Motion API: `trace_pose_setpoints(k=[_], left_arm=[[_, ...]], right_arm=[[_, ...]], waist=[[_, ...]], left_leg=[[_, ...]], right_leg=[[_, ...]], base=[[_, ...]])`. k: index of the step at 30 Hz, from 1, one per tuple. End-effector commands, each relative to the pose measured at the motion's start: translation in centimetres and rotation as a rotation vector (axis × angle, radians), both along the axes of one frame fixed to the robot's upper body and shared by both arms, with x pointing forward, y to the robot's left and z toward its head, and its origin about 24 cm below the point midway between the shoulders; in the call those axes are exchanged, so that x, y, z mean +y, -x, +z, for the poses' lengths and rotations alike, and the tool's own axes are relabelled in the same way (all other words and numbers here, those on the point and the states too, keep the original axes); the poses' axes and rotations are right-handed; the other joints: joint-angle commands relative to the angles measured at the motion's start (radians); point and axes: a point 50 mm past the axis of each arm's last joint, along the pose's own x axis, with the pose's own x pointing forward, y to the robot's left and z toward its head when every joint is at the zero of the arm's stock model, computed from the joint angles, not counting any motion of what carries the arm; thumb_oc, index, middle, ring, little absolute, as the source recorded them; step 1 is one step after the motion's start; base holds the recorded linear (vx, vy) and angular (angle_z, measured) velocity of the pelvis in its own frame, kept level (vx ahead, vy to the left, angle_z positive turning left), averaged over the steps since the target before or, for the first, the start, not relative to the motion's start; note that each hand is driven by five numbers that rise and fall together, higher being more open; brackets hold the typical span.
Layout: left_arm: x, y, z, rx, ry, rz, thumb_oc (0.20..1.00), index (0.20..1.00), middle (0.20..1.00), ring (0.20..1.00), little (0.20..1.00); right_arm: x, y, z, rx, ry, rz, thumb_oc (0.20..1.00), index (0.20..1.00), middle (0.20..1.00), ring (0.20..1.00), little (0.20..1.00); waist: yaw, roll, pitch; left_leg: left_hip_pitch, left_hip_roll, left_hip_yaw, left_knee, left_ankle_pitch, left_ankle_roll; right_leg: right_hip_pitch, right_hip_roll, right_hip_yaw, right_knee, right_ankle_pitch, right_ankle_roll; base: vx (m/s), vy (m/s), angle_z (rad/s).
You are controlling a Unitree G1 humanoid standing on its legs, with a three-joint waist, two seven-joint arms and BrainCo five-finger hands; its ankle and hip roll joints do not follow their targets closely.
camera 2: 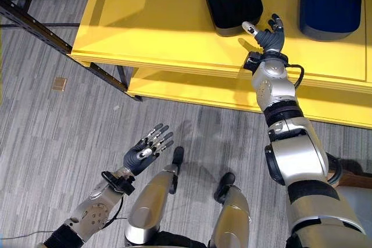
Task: Move parts from the plastic box to the shelf.
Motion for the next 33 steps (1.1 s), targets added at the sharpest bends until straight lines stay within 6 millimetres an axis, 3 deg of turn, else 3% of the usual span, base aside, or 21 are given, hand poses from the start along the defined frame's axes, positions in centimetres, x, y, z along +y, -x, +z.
trace_pose_setpoints(k=[1,11,20,22,23,33], left_arm=[[-0.1,0.4,1.6,-0.071,0.066,-0.025,1.000,1.000,1.000,1.000,1.000],[0.2,0.7,1.3,-0.071,0.061,-0.031,1.000,1.000,1.000,1.000,1.000],[0.2,0.7,1.0,-0.081,0.067,-0.030,1.000,1.000,1.000,1.000,1.000],[0.2,0.8,0.9,-0.076,0.064,-0.029,1.000,1.000,1.000,1.000,1.000],[0.2,0.7,1.0,-0.083,0.064,-0.031,1.000,1.000,1.000,1.000,1.000],[-0.2,0.6,1.1,-0.089,0.074,-0.017,1.000,1.000,1.000,1.000,1.000]], right_arm=[[0.5,0.3,4.7,-0.128,0.121,0.044,1.000,1.000,1.000,1.000,1.000],[1.5,-0.1,3.7,-0.094,0.080,0.125,1.000,1.000,1.000,1.000,1.000],[2.9,-0.4,0.2,-0.015,0.025,0.192,1.000,1.000,1.000,1.000,1.000],[3.3,-0.3,-0.6,-0.002,0.045,0.183,1.000,1.000,1.000,1.000,1.000],[3.4,-0.3,-0.5,-0.011,0.058,0.172,1.000,1.000,1.000,1.000,1.000],[2.7,-0.2,-1.5,-0.002,0.005,0.051,1.000,1.000,1.000,1.000,1.000]], waist=[[0.025,-0.004,-0.014],[0.031,-0.007,-0.014],[0.028,-0.007,-0.014],[0.025,-0.010,-0.014],[0.025,-0.007,-0.014],[0.016,-0.006,-0.014]], left_leg=[[-0.020,0.015,0.018,0.088,-0.062,0.014],[-0.011,0.016,0.017,0.093,-0.064,0.013],[-0.022,0.020,0.027,0.091,-0.043,0.024],[-0.008,0.018,0.024,0.094,-0.062,0.018],[-0.025,0.022,0.030,0.090,-0.040,0.025],[-0.019,0.024,0.034,0.088,-0.039,0.025]], right_leg=[[0.028,0.018,-0.019,-0.021,0.067,-0.013],[0.039,0.015,-0.023,-0.016,0.064,-0.013],[0.033,0.017,-0.033,-0.028,0.089,-0.022],[0.043,0.016,-0.020,-0.023,0.072,-0.010],[0.028,0.018,-0.031,-0.029,0.093,-0.020],[0.034,0.022,-0.023,-0.035,0.097,-0.020]], base=[[0.07,-0.014,0.04],[0.01,-0.003,0.02],[-0.02,0.002,0.00],[0.03,-0.008,-0.01],[0.00,0.000,0.00],[-0.01,0.001,0.00]])
